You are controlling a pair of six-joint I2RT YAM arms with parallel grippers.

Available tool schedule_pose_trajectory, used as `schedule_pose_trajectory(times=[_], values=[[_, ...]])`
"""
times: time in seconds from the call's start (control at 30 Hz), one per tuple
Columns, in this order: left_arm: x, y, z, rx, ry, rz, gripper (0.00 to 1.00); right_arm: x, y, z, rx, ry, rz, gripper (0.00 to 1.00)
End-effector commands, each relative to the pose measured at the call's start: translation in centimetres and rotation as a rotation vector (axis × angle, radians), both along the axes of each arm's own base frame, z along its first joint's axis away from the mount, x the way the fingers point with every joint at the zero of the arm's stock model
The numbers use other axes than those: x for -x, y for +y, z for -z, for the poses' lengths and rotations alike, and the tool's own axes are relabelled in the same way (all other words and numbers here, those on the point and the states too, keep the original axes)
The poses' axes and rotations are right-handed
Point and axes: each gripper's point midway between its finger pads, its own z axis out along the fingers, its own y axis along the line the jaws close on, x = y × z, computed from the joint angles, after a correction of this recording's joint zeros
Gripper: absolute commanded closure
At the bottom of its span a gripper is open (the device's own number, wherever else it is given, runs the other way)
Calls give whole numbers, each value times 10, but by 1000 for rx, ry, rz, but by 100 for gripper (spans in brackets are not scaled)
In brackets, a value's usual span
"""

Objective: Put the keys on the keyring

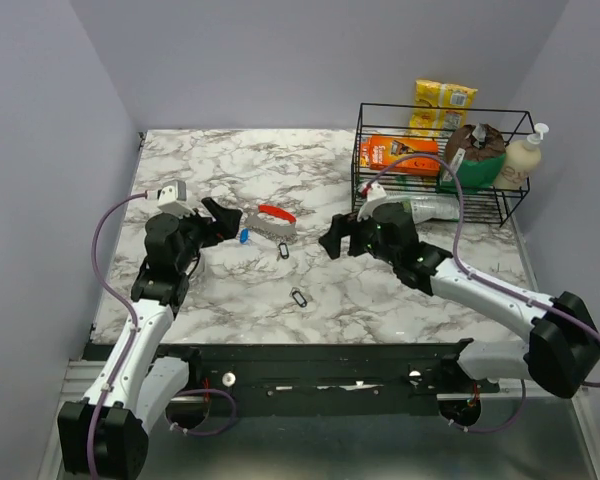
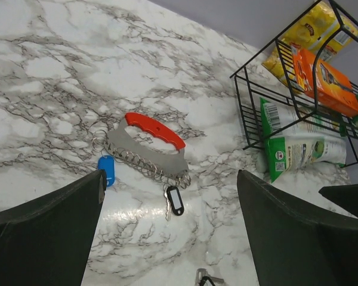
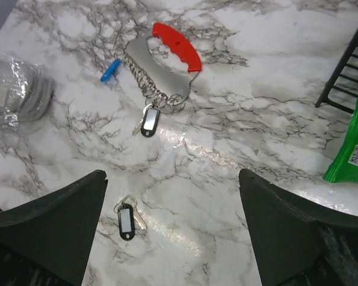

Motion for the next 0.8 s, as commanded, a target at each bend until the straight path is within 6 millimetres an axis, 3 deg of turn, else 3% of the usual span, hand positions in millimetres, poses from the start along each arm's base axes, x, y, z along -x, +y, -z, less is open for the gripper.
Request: schedule_pose_trajectory(times=[0.0, 0.23, 0.43, 0.57, 0.77], values=[[-6, -6, -2, 15, 36, 27, 1, -8, 25, 16, 71, 30, -25, 0], [-16, 5, 43, -20, 268, -46, 1, -21, 66, 46, 118, 120, -73, 1], [-22, 0, 47, -17, 309, -23, 1, -39, 89, 60, 159, 166, -91, 12], [-21, -3, 48, -2, 314, -16, 1, -54, 107, 78, 187, 203, -89, 26], [-19, -4, 46, 3, 304, -5, 1, -61, 126, 104, 232, 296, -107, 39]])
